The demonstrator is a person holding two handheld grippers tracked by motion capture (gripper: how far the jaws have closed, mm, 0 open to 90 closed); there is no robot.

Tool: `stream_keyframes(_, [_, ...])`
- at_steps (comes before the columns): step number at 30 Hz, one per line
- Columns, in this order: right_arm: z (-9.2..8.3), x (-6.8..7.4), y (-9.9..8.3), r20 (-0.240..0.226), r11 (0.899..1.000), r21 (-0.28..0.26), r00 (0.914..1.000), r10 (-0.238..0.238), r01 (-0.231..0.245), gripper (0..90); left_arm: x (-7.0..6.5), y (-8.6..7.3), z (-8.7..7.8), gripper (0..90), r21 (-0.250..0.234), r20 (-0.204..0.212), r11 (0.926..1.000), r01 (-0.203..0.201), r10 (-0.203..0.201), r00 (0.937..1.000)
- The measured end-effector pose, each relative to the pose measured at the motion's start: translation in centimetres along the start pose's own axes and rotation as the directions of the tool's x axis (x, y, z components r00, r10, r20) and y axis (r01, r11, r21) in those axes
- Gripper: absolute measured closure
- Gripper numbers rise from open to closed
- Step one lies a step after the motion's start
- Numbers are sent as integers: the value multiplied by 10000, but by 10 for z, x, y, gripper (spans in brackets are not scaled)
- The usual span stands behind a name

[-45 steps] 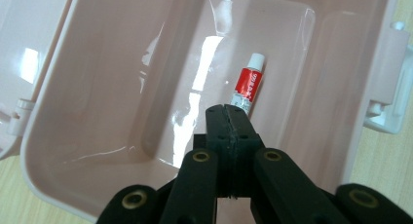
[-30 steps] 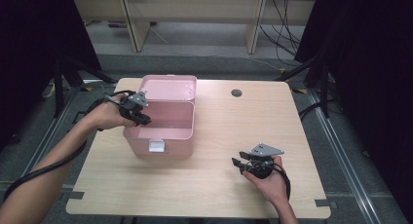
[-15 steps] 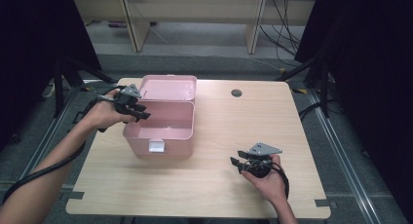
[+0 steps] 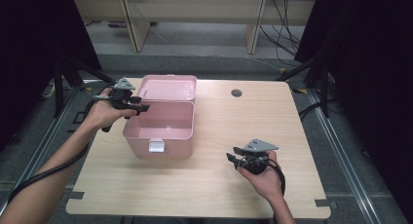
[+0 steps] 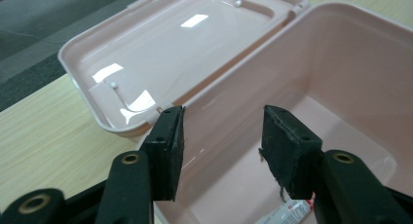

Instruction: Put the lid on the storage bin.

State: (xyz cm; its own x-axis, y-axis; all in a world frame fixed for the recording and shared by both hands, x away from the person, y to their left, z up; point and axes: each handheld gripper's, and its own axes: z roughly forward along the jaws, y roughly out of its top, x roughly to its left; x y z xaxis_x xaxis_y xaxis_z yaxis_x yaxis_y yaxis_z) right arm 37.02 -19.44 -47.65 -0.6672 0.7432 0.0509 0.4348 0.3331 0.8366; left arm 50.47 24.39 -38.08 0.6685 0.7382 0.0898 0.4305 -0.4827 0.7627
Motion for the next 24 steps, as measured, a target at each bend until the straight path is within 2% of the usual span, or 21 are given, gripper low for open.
stream_keyframes(1, [2,0,1,-108,10000,-50,9999,-1,1,635,1,0,0,503,-85,-35,9998,203,-203,9998])
stream_keyframes(2, [0,4,3,-48,9990,140,9991,432,-432,640,2,0,1,505,-229,-107,9992,323,-326,9994])
stream_keyframes(3, [1,2,4,-64,10000,39,9999,76,-76,647,3,0,0,510,-214,-148,9988,434,-437,9989])
stream_keyframes(4, [2,4,5,-40,9997,28,9997,254,-254,653,4,0,0,514,-239,-122,9984,513,-516,9986])
stream_keyframes(5, [3,3,6,-59,10000,-45,10000,67,-67,659,5,0,0,519,-386,-265,9968,696,-706,9972])
stream_keyframes(6, [2,5,7,-79,9996,48,9996,278,-278,669,6,1,0,525,-393,-315,9959,809,-822,9961])
stream_keyframes(7, [3,6,8,-80,9996,-5,9996,286,-286,678,7,1,0,527,-441,-399,9947,929,-947,9947])
stream_keyframes(9, [4,6,11,-105,9999,-57,9999,122,-122,697,8,1,0,534,-607,-591,9910,1196,-1232,9906])
stream_keyframes(10, [4,7,12,-119,9996,33,9996,265,-264,706,9,1,0,539,-546,-695,9900,1304,-1340,9885])
stream_keyframes(11, [5,7,14,-141,9999,-54,9999,85,-86,714,10,1,0,541,-531,-753,9888,1392,-1430,9869])
stream_keyframes(12, [6,9,15,-189,9996,-8,9994,274,-274,718,11,1,0,543,-568,-834,9866,1532,-1576,9840])
stream_keyframes(13, [6,8,16,-170,9999,-89,9998,133,-135,721,12,1,1,547,-574,-878,9846,1651,-1697,9816])
stream_keyframes(14, [7,10,17,-151,9995,-43,9994,320,-321,725,14,1,1,550,-644,-957,9819,1782,-1838,9783])
stream_keyframes(15, [7,9,19,-60,10000,-43,10000,29,-29,728,16,1,2,552,-671,-1066,9798,1882,-1946,9751])
stream_keyframes(17, [9,11,22,-118,9997,-216,9998,150,-152,735,20,1,5,555,-717,-1202,9750,2103,-2177,9686])
stream_keyframes(18, [8,13,25,-180,9996,-142,9996,221,-224,741,22,1,6,557,-732,-1254,9728,2196,-2274,9657])
stream_keyframes(20, [10,17,30,-264,9987,-280,9988,410,-418,756,25,2,9,557,-757,-1323,9698,2321,-2404,9616])
stream_keyframes(21, [13,18,33,-216,9983,-515,9994,254,-265,767,27,2,11,557,-765,-1288,9674,2415,-2498,9597])
stream_keyframes(22, [14,20,36,-410,9980,-475,9984,389,-408,782,29,3,12,557,-749,-1328,9666,2449,-2531,9583])
stream_keyframes(23, [15,21,39,-314,9985,-539,9995,85,-102,798,31,3,14,557,-807,-1373,9653,2483,-2575,9565])
stream_keyframes(24, [17,23,42,-413,9983,-564,9991,130,-153,816,33,3,14,557,-701,-1408,9683,2398,-2476,9586])
